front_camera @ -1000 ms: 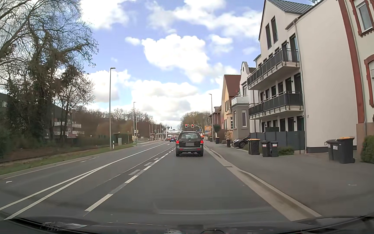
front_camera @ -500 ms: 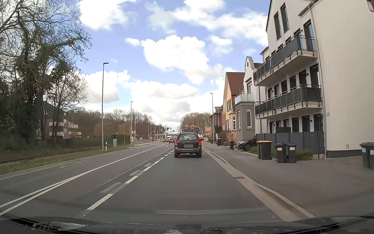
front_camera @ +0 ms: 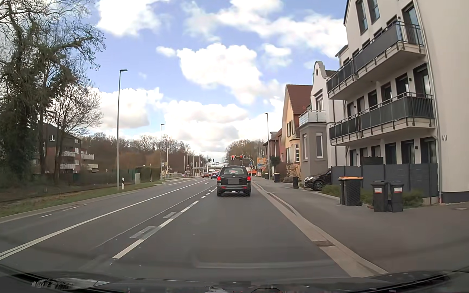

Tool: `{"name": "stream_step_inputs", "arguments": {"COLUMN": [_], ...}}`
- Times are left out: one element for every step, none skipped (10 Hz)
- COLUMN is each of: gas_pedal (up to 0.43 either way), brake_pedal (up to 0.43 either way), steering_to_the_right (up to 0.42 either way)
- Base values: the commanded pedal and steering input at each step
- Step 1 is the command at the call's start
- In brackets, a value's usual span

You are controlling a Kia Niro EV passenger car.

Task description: Follow the waypoints while adhering to traffic rules and regulations

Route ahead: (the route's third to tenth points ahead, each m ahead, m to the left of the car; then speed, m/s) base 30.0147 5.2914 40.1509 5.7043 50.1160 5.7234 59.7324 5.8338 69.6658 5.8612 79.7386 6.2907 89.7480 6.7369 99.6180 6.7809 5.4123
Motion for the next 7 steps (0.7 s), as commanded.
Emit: {"name": "stream_step_inputs", "arguments": {"gas_pedal": [0.087, 0.087, 0.087, 0.087, 0.087, 0.087, 0.087], "brake_pedal": [0.0, 0.0, 0.0, 0.0, 0.0, 0.0, 0.0], "steering_to_the_right": [-0.001, -0.001, -0.001, -0.001, -0.001, -0.001, -0.001]}}
